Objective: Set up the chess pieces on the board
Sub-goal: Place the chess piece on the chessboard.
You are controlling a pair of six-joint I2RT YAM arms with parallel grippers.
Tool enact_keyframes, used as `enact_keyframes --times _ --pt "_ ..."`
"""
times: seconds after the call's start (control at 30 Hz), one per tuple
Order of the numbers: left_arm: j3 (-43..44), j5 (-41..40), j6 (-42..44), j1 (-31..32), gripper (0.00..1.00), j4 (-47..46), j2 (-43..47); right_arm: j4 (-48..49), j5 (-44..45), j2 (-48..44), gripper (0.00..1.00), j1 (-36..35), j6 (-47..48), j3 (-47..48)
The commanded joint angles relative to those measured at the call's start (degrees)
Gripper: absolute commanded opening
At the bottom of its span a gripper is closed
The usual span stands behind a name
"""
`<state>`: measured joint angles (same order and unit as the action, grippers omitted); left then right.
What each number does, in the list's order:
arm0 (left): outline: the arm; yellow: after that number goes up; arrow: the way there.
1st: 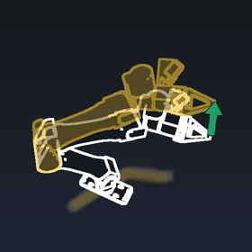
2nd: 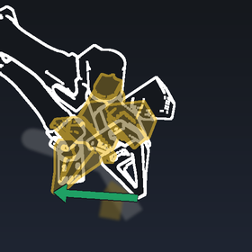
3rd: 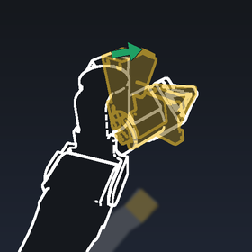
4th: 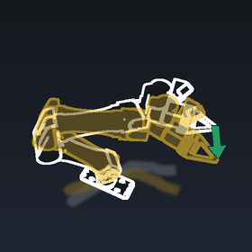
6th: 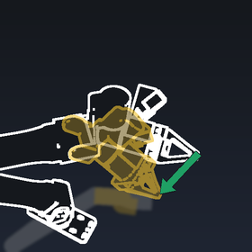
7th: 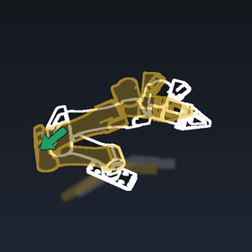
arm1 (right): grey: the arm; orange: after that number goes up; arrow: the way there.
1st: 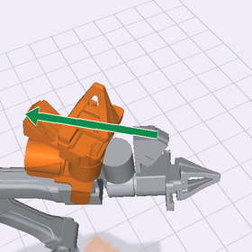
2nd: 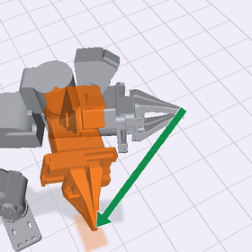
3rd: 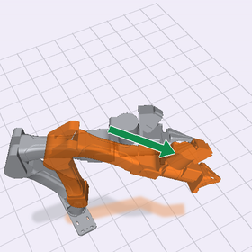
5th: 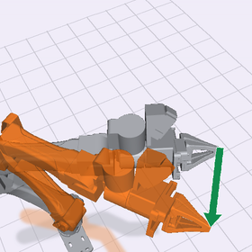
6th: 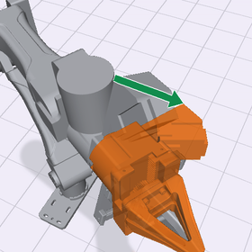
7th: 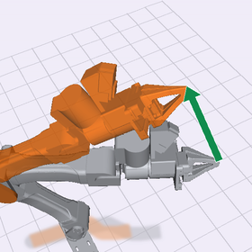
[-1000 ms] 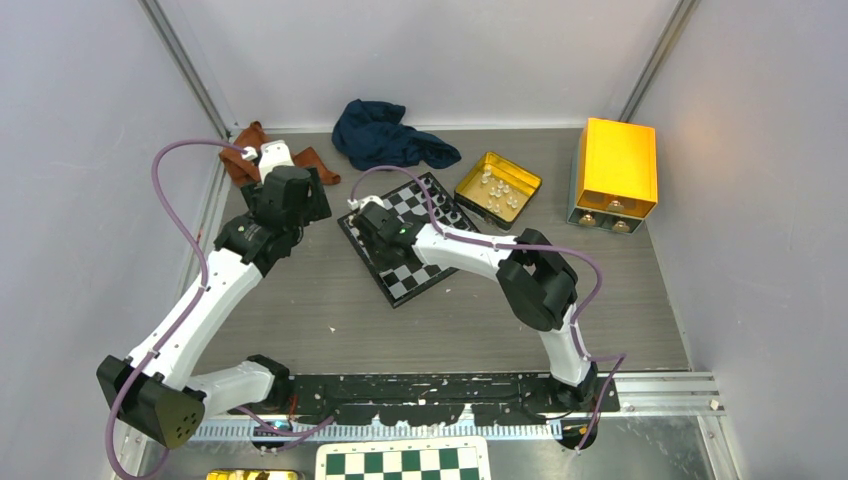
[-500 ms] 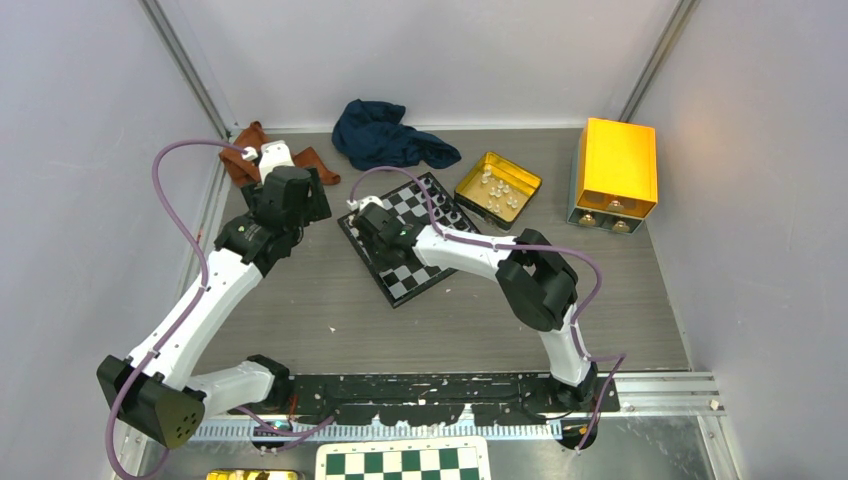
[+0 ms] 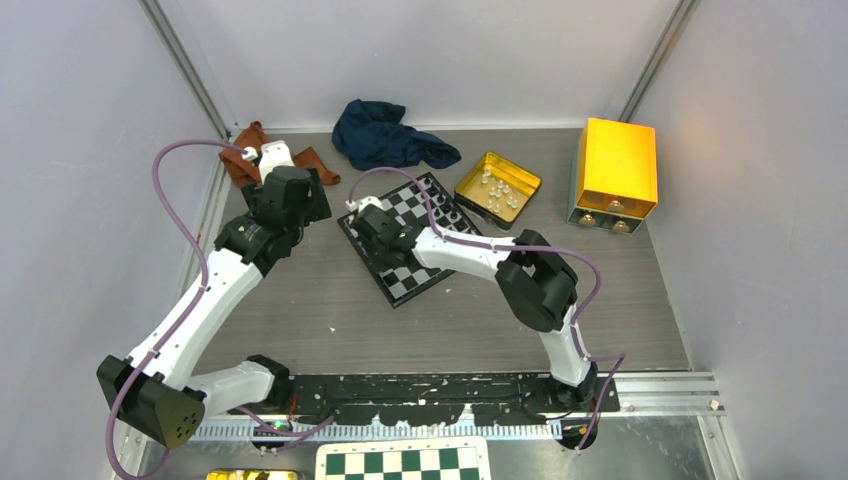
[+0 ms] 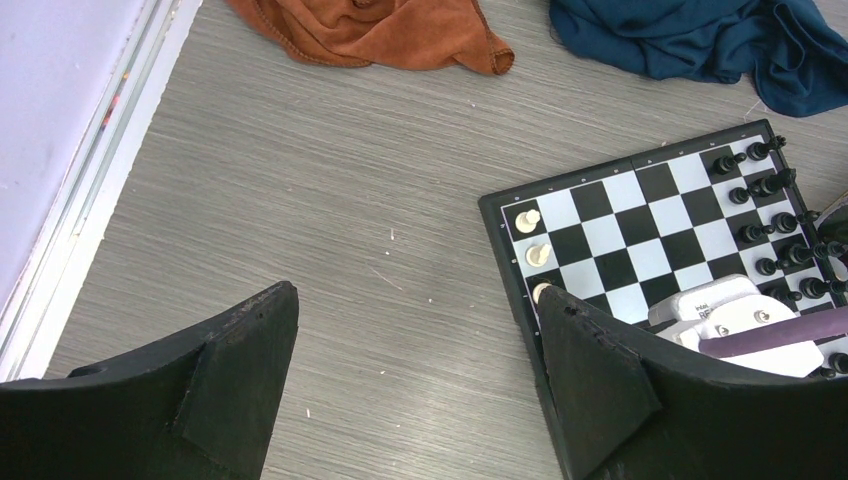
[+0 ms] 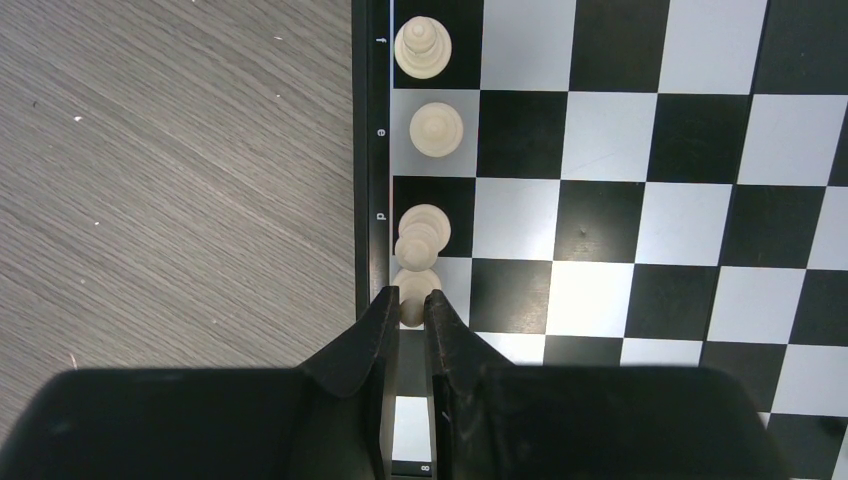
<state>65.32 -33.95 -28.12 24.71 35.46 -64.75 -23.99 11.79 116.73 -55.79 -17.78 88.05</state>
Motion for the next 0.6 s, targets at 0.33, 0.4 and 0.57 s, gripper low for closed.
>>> enact_keyframes --times 0.33,0.4,0.57 --pt "0.9 -0.5 -0.3 -0.3 0.89 -2.1 0.2 -5.0 2.7 -2.2 0.01 0.0 0.7 -0.4" --pt "1.0 -0.5 -0.3 -0.3 0.89 -2.1 0.1 -5.4 2.6 -2.4 0.01 0.2 0.6 -0.3" --pt "1.0 -0.4 -0.3 -0.3 0.89 -2.2 -0.1 -6.0 1.9 -2.3 0.01 0.5 0.4 -0.1"
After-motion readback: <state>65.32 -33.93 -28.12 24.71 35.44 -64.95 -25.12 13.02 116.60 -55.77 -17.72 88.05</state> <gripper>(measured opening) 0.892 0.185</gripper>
